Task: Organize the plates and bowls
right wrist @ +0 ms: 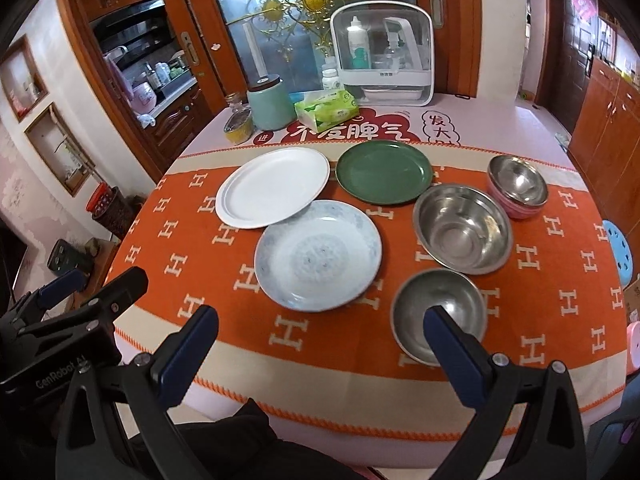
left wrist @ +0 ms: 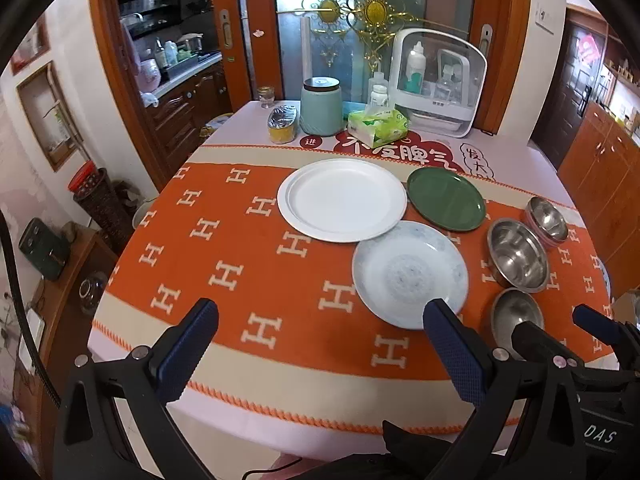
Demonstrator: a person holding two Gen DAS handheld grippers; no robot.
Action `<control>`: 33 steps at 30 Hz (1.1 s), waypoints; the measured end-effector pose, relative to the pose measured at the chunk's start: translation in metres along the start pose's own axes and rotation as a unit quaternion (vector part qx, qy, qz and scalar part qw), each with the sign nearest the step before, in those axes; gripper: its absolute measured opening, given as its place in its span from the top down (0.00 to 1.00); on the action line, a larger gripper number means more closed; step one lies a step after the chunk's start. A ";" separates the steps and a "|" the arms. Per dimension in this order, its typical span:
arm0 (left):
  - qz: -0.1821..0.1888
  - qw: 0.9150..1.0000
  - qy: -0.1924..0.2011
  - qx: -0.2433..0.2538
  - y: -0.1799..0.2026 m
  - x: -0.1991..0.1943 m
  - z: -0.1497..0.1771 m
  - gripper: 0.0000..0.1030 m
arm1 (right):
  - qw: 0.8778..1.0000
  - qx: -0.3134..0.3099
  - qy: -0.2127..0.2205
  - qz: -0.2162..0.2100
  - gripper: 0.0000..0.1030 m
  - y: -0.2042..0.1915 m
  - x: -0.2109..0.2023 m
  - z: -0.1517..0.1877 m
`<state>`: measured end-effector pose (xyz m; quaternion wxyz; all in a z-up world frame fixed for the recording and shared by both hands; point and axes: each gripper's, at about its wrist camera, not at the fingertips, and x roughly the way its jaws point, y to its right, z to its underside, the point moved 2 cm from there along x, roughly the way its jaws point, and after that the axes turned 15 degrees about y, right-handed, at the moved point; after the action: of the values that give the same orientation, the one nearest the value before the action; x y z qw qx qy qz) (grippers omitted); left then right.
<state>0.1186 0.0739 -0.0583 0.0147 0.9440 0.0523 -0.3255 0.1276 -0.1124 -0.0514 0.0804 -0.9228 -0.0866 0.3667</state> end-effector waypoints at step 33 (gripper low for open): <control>0.108 0.987 -0.117 -0.001 -0.094 0.260 -0.071 0.01 | 0.992 0.102 0.019 0.068 0.02 -0.043 0.189 -0.072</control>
<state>0.3557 0.1945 -0.1621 0.0572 0.8994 -0.0518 -0.4302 0.3086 -0.0358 -0.1158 0.1503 -0.9203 0.0157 0.3610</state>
